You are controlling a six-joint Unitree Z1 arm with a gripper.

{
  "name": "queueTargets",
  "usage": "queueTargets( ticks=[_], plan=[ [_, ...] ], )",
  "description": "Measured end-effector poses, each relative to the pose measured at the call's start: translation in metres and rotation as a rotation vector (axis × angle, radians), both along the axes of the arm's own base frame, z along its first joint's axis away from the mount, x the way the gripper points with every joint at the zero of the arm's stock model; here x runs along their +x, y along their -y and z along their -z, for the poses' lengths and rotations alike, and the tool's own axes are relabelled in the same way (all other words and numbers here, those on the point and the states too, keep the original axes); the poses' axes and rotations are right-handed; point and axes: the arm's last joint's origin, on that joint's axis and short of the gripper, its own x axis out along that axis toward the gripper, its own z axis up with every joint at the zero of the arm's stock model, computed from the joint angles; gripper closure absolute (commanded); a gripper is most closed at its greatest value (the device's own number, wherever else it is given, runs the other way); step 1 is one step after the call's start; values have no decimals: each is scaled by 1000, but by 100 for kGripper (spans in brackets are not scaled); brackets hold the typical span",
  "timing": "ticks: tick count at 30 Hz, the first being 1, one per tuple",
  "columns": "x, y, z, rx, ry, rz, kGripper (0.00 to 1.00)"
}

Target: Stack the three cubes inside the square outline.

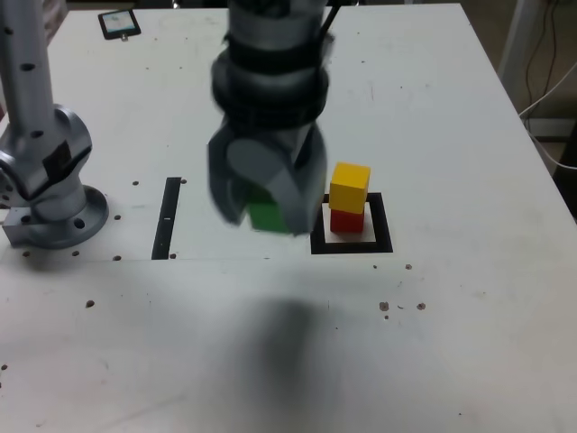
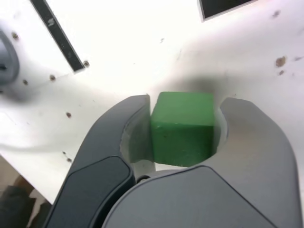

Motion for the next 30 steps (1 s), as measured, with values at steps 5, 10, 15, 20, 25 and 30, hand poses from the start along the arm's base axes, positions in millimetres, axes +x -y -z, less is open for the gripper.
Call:
queueTargets(
  ticks=[5, 10, 15, 20, 25, 30],
  plan=[
    [20, -29, -12, 1, 6, 6, 86],
    [38, -53, -11, 26, 1, -8, 86],
    [55, -68, 8, 39, -45, -30, 85],
    [65, -76, 13, 39, -31, -27, 85],
    [71, -80, 16, 33, 0, -20, 85],
    [73, -80, 16, 32, 12, -16, 79]
  ],
)
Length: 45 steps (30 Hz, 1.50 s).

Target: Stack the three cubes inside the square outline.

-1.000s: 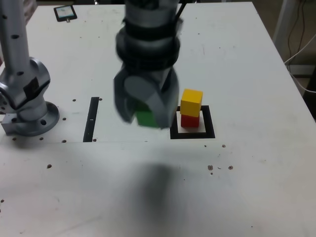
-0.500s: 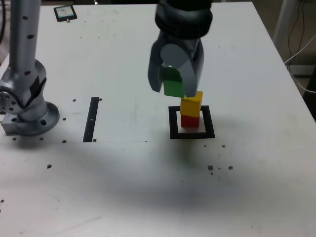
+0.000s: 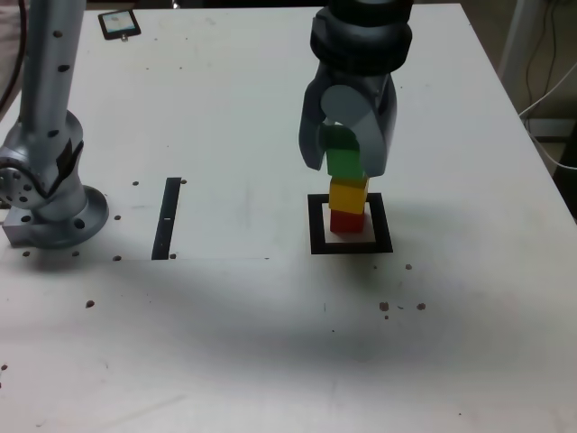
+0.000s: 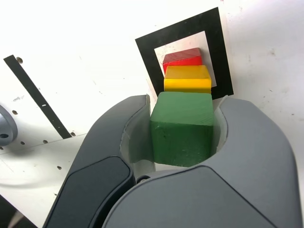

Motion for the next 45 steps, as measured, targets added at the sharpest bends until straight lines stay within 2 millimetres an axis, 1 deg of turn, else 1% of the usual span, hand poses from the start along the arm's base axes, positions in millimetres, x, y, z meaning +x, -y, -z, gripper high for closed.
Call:
queueTargets(
  ticks=[3, 6, 8, 9, 11, 13, 17, 19, 22, 27, 29, 31, 34, 36, 39, 41, 45],
  plan=[
    [1, -1, 1, 1, 0, -2, 75],
    [1, -3, 3, 2, -6, -6, 66],
    [2, -3, 5, 2, -13, -8, 56],
    [2, -3, 6, 1, -17, -8, 48],
    [3, -4, 8, -3, -25, -7, 37],
    [5, -5, 10, -5, -31, -3, 26],
    [6, -7, 11, -7, -27, 3, 9],
    [7, -7, 11, -6, -21, 4, 4],
    [8, -7, 11, 7, -15, 6, 1],
    [7, -8, 10, 20, -10, 7, 1],
    [5, -8, 6, 17, 2, 7, 1],
    [-1, -9, -4, 12, 26, 7, 1],
    [-19, -10, -23, 5, 68, 10, 1],
    [-28, -10, -33, 0, 89, 11, 1],
    [-47, -11, -39, -18, 86, 10, 1],
    [-66, -12, -43, -44, 78, 8, 1],
    [-97, -17, -52, -60, 95, -14, 1]
  ],
)
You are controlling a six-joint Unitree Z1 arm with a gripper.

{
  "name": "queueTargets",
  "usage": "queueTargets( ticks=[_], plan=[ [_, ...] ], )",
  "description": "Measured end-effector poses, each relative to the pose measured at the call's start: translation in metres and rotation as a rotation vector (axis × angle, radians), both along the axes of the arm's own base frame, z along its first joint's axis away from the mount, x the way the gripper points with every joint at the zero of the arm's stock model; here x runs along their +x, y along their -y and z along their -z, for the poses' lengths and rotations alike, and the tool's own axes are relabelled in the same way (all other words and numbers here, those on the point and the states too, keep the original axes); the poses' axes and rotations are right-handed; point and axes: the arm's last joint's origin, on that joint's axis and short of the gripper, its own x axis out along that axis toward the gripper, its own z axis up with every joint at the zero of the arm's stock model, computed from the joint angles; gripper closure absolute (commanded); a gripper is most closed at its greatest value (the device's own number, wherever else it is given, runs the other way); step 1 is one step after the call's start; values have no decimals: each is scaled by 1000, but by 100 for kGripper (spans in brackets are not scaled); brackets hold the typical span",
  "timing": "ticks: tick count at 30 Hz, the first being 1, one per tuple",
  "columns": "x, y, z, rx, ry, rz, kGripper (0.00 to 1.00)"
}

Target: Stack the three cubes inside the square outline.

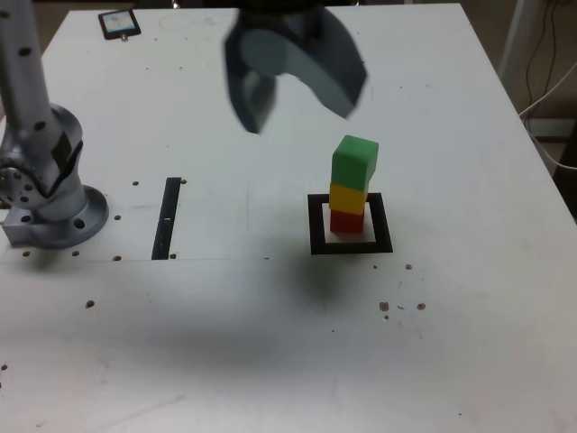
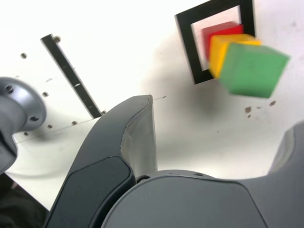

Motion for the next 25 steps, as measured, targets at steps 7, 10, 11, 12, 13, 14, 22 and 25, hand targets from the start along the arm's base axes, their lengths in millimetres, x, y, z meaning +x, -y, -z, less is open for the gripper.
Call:
queueTargets(
  ticks=[7, 10, 11, 12, 13, 14, 22, 25],
  plan=[
    [-47, -17, 15, 24, -30, -85, 1],
    [-62, -19, 29, 29, -25, -114, 1],
    [-65, -19, 35, 31, -28, -121, 1],
    [-67, -19, 43, 35, -34, -130, 1],
    [-68, -19, 50, 37, -33, -137, 1],
    [-69, -20, 58, 40, -34, -146, 1],
    [-94, -23, 118, 121, -113, -229, 1],
    [-103, -23, 126, 135, -151, -240, 1]
  ],
)
